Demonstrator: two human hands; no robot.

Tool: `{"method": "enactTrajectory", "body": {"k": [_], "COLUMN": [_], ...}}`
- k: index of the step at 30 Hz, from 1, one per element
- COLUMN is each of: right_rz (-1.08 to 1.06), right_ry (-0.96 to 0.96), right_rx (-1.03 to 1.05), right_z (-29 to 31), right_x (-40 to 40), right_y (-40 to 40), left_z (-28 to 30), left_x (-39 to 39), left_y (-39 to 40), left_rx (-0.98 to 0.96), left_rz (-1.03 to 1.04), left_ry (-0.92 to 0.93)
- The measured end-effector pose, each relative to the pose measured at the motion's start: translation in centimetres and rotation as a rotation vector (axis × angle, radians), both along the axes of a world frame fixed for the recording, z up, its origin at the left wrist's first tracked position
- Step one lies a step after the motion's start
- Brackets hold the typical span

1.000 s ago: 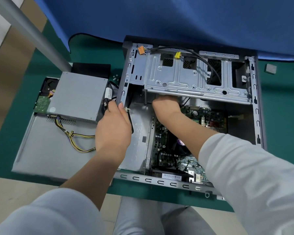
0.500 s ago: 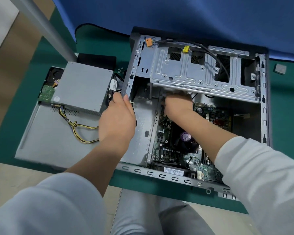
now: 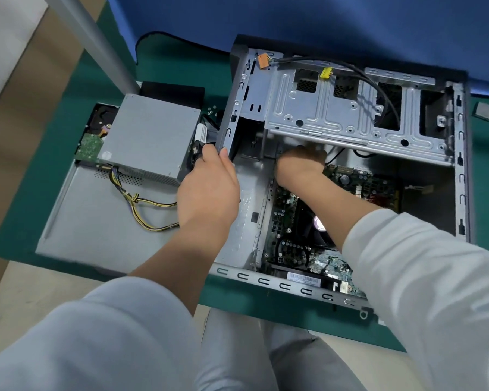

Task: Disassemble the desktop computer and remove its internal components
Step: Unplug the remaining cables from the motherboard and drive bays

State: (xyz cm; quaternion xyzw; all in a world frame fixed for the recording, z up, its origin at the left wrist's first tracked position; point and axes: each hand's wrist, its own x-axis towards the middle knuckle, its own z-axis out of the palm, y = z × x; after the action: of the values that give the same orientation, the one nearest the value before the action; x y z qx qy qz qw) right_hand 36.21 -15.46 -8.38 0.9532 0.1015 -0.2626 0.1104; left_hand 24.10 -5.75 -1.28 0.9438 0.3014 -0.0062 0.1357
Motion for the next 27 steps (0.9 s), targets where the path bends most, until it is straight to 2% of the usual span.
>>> {"method": "enactTrajectory", "body": {"k": [2, 5, 11, 19, 27], "right_rz": [-0.029, 0.035, 0.105, 0.197, 0.315], "right_ry": [-0.005, -0.004, 0.123, -0.049, -0.062], "right_rx": [0.028, 0.006, -0.041, 0.118, 0.15], "right_z": [-0.2, -0.1, 0.8, 1.7, 1.9], "right_x": [-0.4, -0.3, 0.3, -0.6, 0.0], "right_y": [-0.2, -0.4, 0.6, -0.6, -1.1], "left_z": [-0.1, -0.1, -0.2, -0.3, -0.4], "left_x": [0.0, 0.0, 0.0, 0.0, 0.0], "left_y": [0.0, 0.1, 0.1, 0.1, 0.1], "left_rx": [0.007, 0.017, 0.023, -0.001, 0.009], "left_rz": [0.001, -0.001, -0.005, 0.008, 0.015], "left_ry": [-0.001, -0.011, -0.013, -0.024, -0.021]}}
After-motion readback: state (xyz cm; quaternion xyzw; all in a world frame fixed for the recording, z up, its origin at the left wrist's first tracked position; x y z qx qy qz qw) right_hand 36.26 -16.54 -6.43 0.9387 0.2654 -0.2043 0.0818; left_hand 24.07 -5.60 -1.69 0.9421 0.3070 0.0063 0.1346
